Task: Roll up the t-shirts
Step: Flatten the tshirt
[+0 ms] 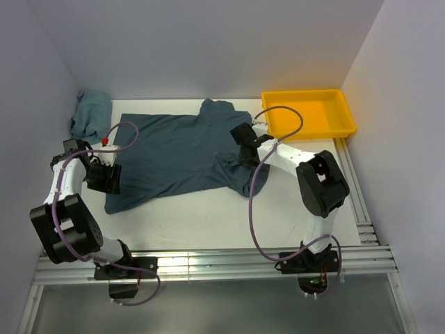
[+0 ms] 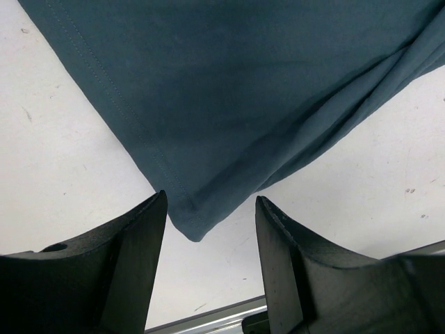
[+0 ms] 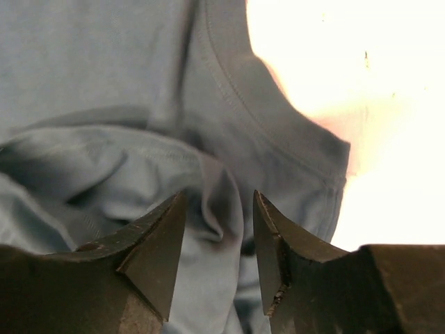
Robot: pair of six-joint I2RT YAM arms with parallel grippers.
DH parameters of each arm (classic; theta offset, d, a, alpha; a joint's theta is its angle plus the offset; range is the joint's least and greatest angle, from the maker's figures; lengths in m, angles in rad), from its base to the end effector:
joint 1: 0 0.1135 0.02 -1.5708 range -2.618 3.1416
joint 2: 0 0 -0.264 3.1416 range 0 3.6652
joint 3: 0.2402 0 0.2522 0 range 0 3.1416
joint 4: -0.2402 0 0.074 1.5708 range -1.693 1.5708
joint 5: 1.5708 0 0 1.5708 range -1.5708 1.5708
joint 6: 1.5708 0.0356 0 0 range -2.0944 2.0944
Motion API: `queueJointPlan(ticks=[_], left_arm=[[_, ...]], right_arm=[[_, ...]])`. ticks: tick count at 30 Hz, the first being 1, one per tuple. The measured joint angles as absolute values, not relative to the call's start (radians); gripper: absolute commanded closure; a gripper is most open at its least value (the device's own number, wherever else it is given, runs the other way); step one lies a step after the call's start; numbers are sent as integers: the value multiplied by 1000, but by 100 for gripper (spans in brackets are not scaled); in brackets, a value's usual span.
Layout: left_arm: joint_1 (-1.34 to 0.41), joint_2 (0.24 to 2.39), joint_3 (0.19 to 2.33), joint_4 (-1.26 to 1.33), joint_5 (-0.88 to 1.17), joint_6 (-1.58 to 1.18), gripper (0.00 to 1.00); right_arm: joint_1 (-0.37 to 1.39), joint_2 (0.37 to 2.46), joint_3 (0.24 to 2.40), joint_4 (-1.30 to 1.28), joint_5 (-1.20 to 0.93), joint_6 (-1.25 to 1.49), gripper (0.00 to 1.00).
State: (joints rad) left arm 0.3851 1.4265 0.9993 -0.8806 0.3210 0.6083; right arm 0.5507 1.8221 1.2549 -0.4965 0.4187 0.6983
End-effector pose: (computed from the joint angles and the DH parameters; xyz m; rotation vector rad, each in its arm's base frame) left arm 0.2432 0.0865 0.2238 0.3650 2.7278 -0.2182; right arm 0.3282 0.1845 0.1951 0.3207 2.4759 -0.0520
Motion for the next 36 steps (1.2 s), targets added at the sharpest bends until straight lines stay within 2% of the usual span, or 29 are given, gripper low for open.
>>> queueJointPlan(ticks=[4, 7, 8, 10, 14, 20, 25, 26, 27, 28, 30, 32, 36], left_arm=[[385, 1427, 999, -881, 321, 608, 41], [385, 1427, 999, -880, 321, 608, 41], [385, 1427, 999, -880, 321, 608, 41], [385, 1431, 999, -880, 321, 608, 41], [385, 1438, 999, -880, 320, 608, 41], [385, 1450, 1010, -880, 318, 607, 41], [385, 1465, 1021, -879, 317, 606, 41], [385, 1471, 1024, -879, 317, 606, 41], [385, 1477, 1028, -879, 317, 605, 41], [385, 1484, 1033, -879, 317, 605, 41], [385, 1496, 1040, -878, 317, 604, 41], [385, 1504, 1048, -879, 318, 602, 40], [385, 1510, 1068, -880, 319, 586, 39]], right_arm=[[535, 1872, 1272, -490, 414, 696, 55], [527, 1893, 1278, -484, 402, 687, 77], [525, 1895, 1279, -483, 400, 686, 88], [517, 1900, 1285, -483, 395, 682, 94], [491, 1903, 1325, -487, 376, 669, 99], [415, 1909, 1420, -487, 316, 636, 99], [364, 1974, 1519, -491, 279, 611, 86], [358, 1993, 1537, -492, 274, 607, 74], [353, 2015, 1555, -495, 270, 603, 68], [351, 2032, 1567, -496, 268, 599, 57], [349, 2057, 1578, -500, 264, 590, 46], [349, 2064, 1574, -506, 263, 584, 39], [348, 2012, 1495, -483, 264, 586, 39]])
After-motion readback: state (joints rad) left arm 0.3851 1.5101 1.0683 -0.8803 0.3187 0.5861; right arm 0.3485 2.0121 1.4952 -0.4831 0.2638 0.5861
